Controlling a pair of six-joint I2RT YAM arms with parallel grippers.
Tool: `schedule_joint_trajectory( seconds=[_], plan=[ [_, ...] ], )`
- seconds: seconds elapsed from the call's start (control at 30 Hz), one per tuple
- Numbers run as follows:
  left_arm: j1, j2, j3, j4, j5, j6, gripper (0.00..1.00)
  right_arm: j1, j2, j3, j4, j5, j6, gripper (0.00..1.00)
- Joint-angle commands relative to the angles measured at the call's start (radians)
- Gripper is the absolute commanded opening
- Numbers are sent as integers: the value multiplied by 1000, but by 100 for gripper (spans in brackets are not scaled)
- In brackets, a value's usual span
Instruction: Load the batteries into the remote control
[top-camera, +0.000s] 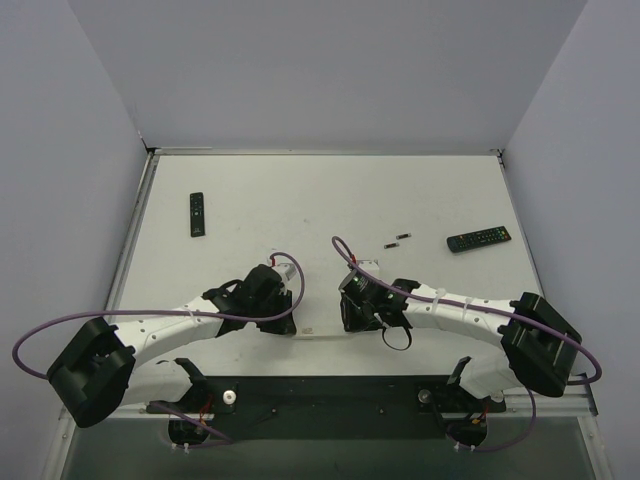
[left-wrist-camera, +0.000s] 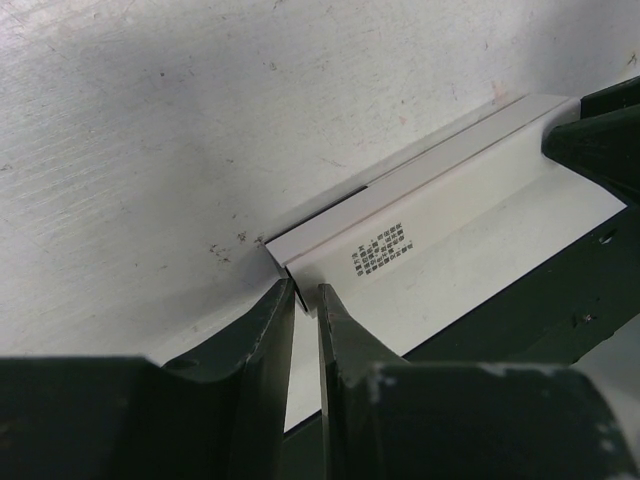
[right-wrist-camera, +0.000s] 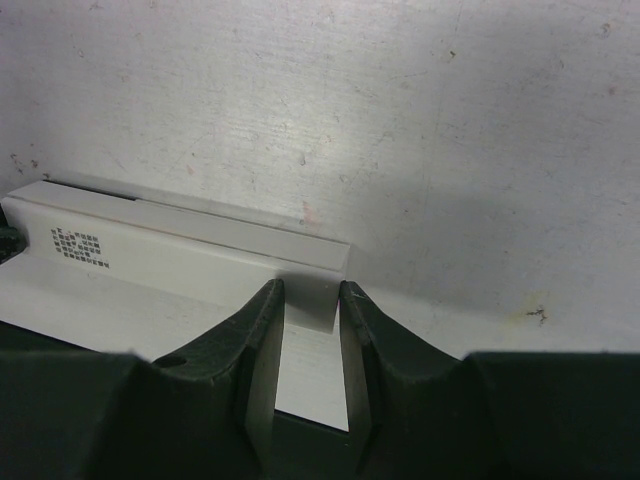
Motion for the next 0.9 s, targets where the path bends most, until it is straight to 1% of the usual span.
schedule_joint_trajectory(
  seconds=[0.0,0.2,0.27,0.33,0.47,0.5,0.7,0.8,0.87],
  plan=[
    [-9,4,45,40,16,4,25,6,1,28,-10,8,15,24],
    [-9,10,48,-3,-5,15,25,2,-6,14,-19,11,18,25],
    [-11,13,51,-17,-21,24,29,2,4,15,-25,2,12,26],
    [-14,13,60,-41,-41,32,35,3,23,22,-29,-4,7,26],
    [-42,16,80,-74,-70,42,44,3,43,31,-41,-12,3,28],
    [-46,19,83,-81,-71,44,45,2,43,31,-42,-10,3,28],
    [-72,31,101,-100,-99,47,47,3,11,37,-65,5,1,29],
    [-78,43,103,-97,-111,47,47,3,-8,34,-68,24,0,30],
    [-78,56,100,-92,-117,46,45,3,-6,37,-70,30,-3,30]
  ],
)
